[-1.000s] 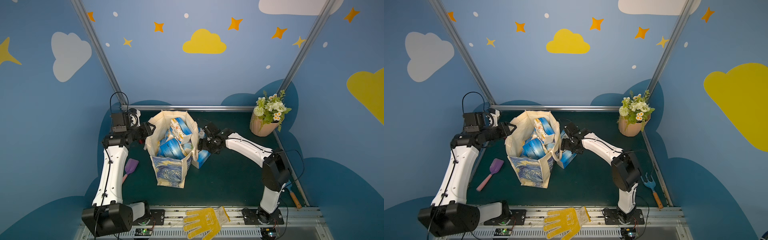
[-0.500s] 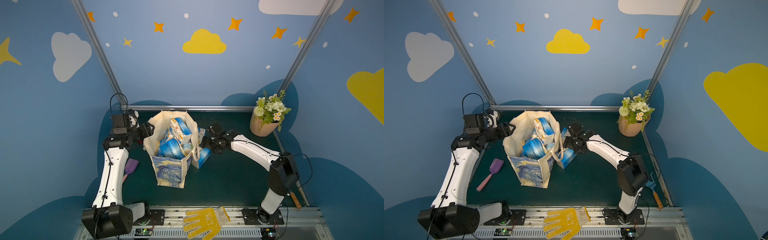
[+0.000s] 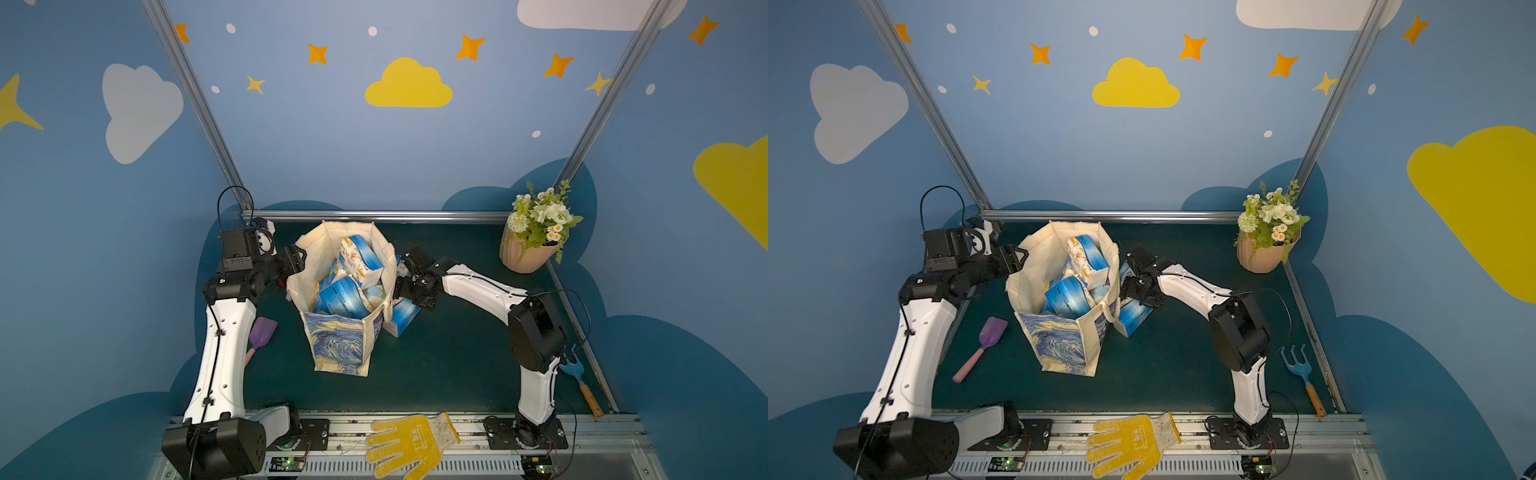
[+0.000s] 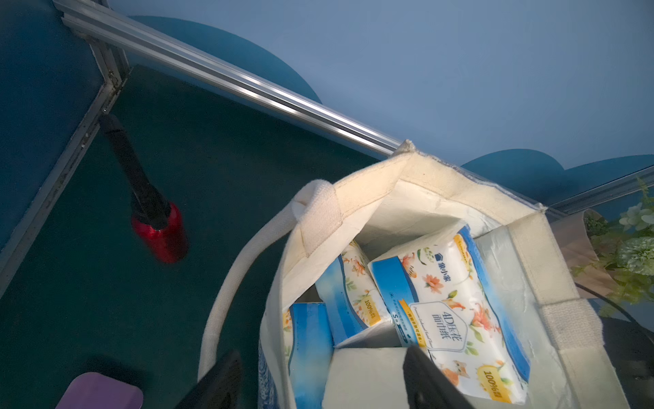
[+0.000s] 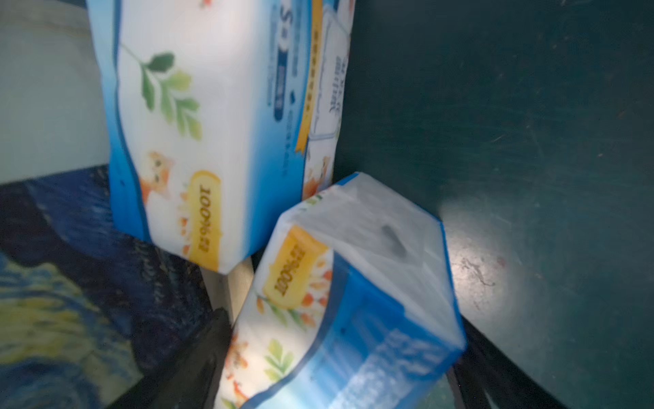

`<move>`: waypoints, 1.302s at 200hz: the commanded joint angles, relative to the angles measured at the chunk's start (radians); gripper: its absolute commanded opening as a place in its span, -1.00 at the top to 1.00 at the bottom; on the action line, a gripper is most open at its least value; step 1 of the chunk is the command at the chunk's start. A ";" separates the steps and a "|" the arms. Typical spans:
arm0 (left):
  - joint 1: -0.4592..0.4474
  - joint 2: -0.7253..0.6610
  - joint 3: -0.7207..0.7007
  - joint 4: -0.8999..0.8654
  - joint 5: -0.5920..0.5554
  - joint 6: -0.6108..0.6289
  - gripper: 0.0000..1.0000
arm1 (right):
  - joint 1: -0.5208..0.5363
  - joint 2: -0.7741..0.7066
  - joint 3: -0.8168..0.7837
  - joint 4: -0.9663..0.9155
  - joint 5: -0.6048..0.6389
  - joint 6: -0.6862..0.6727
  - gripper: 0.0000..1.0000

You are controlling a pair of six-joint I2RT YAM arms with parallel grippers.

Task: Put tissues into the canvas bag
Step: Pick up the pack of facial tissues from the center of the board.

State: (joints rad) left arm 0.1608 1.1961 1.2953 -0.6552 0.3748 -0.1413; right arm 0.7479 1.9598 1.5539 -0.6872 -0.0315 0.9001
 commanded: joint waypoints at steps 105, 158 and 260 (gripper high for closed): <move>0.004 0.022 -0.031 0.016 0.020 0.011 0.15 | 0.002 -0.038 -0.128 -0.189 0.069 -0.133 -0.67; 0.004 0.039 -0.027 0.003 0.041 0.009 0.33 | 0.000 -0.130 -0.161 -0.237 0.119 -0.157 -0.19; 0.004 0.057 0.000 -0.025 0.032 0.004 0.41 | -0.021 -0.465 0.044 -0.234 0.364 -0.450 0.50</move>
State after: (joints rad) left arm 0.1612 1.2358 1.2697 -0.6495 0.4141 -0.1387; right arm 0.7300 1.5700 1.4677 -0.9512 0.2604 0.5999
